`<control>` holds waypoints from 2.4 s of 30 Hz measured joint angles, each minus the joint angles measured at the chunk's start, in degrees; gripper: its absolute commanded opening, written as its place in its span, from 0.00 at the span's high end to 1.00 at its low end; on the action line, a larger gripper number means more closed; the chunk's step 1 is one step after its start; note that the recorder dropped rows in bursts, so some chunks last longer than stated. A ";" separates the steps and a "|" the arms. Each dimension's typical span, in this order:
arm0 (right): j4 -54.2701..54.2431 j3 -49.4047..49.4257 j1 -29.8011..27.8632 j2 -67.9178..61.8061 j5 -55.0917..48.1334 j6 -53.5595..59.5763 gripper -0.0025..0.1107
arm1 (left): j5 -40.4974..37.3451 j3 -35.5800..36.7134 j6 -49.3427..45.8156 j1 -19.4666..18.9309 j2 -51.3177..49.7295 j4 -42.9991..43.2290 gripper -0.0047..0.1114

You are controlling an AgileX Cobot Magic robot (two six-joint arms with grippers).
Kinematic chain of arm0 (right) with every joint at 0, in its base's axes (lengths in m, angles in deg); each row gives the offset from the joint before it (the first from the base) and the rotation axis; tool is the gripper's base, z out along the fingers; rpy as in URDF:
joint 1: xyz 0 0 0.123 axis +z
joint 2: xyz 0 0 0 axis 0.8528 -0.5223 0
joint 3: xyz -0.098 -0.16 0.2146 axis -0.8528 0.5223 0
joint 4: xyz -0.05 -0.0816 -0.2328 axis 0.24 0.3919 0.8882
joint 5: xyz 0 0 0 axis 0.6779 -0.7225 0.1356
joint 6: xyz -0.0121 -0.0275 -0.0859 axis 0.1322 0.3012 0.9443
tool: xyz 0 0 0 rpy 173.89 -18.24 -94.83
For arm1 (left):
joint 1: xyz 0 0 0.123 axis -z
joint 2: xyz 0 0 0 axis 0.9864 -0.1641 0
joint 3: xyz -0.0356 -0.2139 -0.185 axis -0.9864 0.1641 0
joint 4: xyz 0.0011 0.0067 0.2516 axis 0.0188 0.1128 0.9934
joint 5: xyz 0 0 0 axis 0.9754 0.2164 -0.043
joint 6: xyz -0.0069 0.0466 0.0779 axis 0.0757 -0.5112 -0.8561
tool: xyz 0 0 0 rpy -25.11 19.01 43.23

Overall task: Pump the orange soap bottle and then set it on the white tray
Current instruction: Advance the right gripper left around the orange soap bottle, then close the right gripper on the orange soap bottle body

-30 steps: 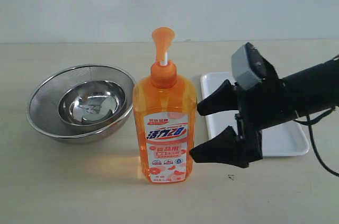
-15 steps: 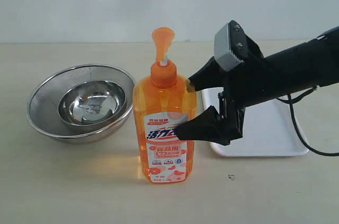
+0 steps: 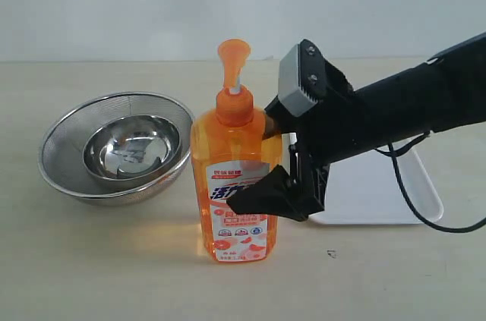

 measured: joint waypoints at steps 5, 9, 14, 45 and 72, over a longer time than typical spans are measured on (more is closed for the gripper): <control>-0.72 0.00 0.00 -0.38 0.34 0.00 0.10 | 0.00 0.00 0.00 0.00 0.00 0.00 0.92; -1.44 0.00 0.00 -2.79 0.18 0.00 0.10 | 0.00 0.00 0.00 0.00 0.00 0.00 0.92; -1.58 0.00 0.00 -5.29 0.17 0.00 0.10 | 0.00 0.00 0.00 0.00 0.00 0.00 0.92; -3.26 -3.34 0.00 -7.51 -4.56 -0.22 0.10 | 0.00 0.00 0.00 0.00 0.00 0.00 0.92; -3.68 -3.43 0.00 -7.51 -5.00 -2.12 0.98 | 0.00 0.00 0.00 0.00 0.00 0.00 0.92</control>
